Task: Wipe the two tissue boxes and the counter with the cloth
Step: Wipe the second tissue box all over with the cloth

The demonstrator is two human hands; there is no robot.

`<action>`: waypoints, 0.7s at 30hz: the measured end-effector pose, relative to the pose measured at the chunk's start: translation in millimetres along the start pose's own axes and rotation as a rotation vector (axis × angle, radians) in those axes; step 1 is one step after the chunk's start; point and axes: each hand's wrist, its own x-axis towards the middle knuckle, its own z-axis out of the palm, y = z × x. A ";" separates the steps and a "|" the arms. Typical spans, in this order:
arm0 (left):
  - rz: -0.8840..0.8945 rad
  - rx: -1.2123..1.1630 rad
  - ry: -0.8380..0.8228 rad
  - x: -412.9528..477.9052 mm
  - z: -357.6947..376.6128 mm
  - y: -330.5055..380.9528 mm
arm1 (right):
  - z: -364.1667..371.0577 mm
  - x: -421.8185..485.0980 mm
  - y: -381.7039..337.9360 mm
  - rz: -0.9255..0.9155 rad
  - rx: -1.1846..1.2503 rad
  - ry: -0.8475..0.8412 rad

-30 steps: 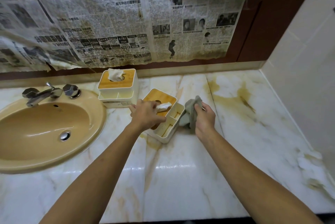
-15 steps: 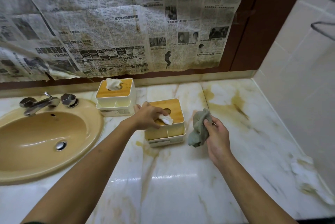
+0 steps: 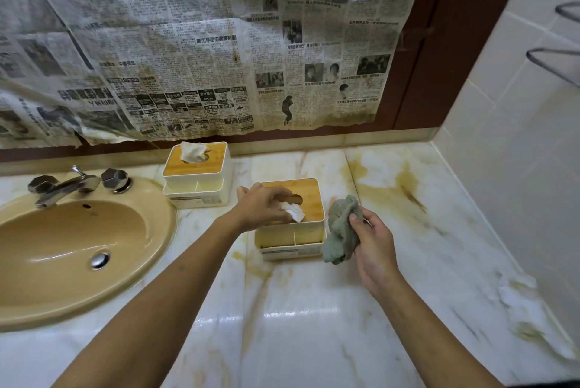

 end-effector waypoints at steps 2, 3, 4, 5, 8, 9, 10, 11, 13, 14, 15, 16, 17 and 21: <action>-0.015 0.014 0.088 4.7 -0.7 2.3 | -1.2 -0.6 -0.7 0.018 0.020 -0.014; -0.011 0.032 0.120 6.8 -1.5 3.1 | -1.6 -1.2 -1.4 0.037 0.041 -0.022; -0.005 0.041 0.143 8.3 -2.6 3.9 | -1.9 -1.2 -2.0 0.060 0.066 -0.031; -0.001 0.035 0.155 9.1 -4.1 4.4 | -2.3 -1.4 -2.8 0.085 0.094 -0.042; -0.025 -0.018 0.135 8.7 -9.8 7.8 | -1.0 -2.9 -8.0 0.152 0.182 -0.040; -0.038 -0.037 0.152 7.6 -12.3 10.3 | -0.5 -3.5 -11.4 0.177 0.208 -0.043; -0.044 -0.068 0.192 5.8 -15.2 13.2 | 0.3 -3.3 -15.4 0.207 0.226 -0.060; -0.041 -0.119 0.239 3.3 -18.0 16.8 | 1.4 -2.8 -20.2 0.245 0.233 -0.087; -0.022 -0.292 0.268 -5.1 -23.4 26.0 | 5.6 -1.4 -31.2 0.302 0.246 -0.164; -0.016 -0.394 0.225 -10.4 -25.3 31.1 | 8.9 -0.3 -36.4 0.292 0.233 -0.208; -0.017 -0.475 0.153 -15.9 -26.5 36.1 | 13.2 0.6 -41.1 0.253 0.174 -0.254; -0.023 -0.524 0.072 -21.3 -27.1 40.6 | 17.6 1.7 -45.1 0.197 0.088 -0.296; -0.033 -0.557 -0.002 -25.9 -26.8 44.1 | 21.9 3.1 -49.1 0.139 0.005 -0.332; 0.014 -0.821 -0.143 -38.1 -31.1 50.2 | 39.0 9.2 -76.3 0.011 -0.217 -0.585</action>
